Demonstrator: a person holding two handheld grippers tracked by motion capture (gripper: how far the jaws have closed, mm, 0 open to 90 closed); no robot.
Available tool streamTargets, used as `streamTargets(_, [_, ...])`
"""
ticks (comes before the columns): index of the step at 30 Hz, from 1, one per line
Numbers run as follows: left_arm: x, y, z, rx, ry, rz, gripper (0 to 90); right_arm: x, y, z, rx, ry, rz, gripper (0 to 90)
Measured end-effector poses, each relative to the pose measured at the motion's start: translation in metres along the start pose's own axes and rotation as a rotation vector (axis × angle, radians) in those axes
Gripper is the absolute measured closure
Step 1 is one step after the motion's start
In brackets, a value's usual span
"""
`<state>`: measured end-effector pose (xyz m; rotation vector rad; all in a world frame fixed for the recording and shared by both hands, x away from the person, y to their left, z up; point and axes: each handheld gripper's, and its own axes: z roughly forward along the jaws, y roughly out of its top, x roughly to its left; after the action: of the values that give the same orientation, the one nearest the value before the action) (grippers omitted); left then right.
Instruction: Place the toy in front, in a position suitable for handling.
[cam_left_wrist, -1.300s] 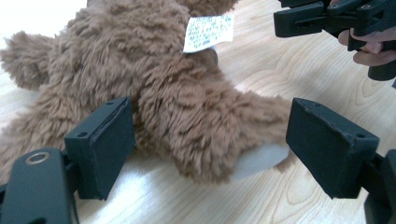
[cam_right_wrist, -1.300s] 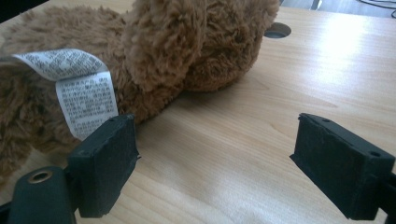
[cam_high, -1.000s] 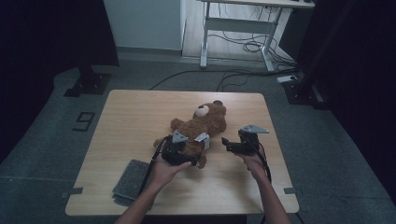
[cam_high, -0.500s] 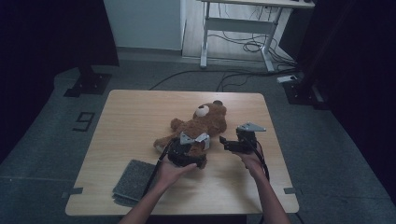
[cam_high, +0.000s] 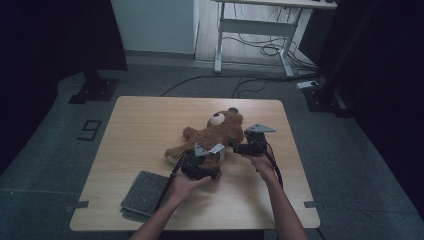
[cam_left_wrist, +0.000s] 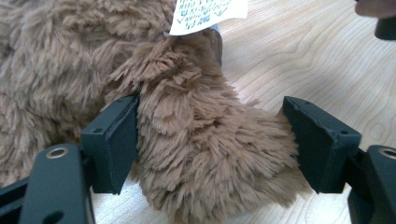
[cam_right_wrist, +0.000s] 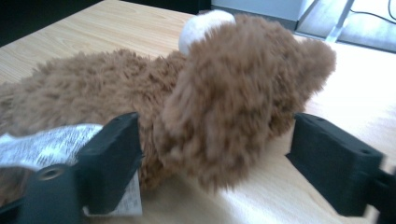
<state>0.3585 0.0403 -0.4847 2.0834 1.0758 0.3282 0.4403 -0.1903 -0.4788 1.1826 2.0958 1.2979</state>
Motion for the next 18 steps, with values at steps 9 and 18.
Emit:
streamTargets(9, [0.002,-0.008,0.003,-0.032,0.044,0.023,36.0,0.0,0.002,0.013,-0.015,0.024,-0.031,62.5])
streamTargets(18, [0.009,-0.012,0.002,-0.061,0.034,0.038,55.7,-0.004,0.002,0.011,-0.027,0.052,-0.036,71.3])
